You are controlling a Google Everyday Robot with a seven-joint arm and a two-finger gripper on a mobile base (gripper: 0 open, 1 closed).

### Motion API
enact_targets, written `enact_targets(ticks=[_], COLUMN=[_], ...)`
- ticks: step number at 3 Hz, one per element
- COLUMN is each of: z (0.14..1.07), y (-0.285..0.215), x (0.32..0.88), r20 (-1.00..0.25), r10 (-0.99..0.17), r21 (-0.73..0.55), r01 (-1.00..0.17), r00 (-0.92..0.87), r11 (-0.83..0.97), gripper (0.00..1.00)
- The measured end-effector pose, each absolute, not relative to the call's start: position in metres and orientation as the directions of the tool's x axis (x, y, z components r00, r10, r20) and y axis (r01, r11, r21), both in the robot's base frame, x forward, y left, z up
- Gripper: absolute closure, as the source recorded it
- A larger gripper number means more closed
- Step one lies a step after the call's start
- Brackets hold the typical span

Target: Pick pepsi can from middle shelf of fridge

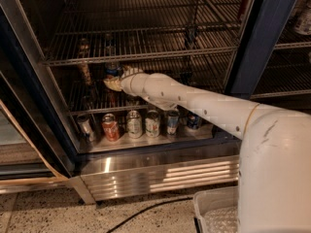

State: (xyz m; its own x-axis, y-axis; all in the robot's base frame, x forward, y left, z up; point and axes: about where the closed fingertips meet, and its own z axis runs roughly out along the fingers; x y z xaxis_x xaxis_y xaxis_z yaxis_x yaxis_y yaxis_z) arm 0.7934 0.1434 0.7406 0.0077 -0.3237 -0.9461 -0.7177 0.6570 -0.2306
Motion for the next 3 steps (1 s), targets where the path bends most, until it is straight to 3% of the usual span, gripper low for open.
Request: enact_targets(ticks=[3], z=[0.772], y=[0.153], x=[0.751], r20=[-0.994], r10=[-0.107], r21=[-0.050], r01=[-0.825], r00=[-0.012], r11=[0.563], gripper=[1.00])
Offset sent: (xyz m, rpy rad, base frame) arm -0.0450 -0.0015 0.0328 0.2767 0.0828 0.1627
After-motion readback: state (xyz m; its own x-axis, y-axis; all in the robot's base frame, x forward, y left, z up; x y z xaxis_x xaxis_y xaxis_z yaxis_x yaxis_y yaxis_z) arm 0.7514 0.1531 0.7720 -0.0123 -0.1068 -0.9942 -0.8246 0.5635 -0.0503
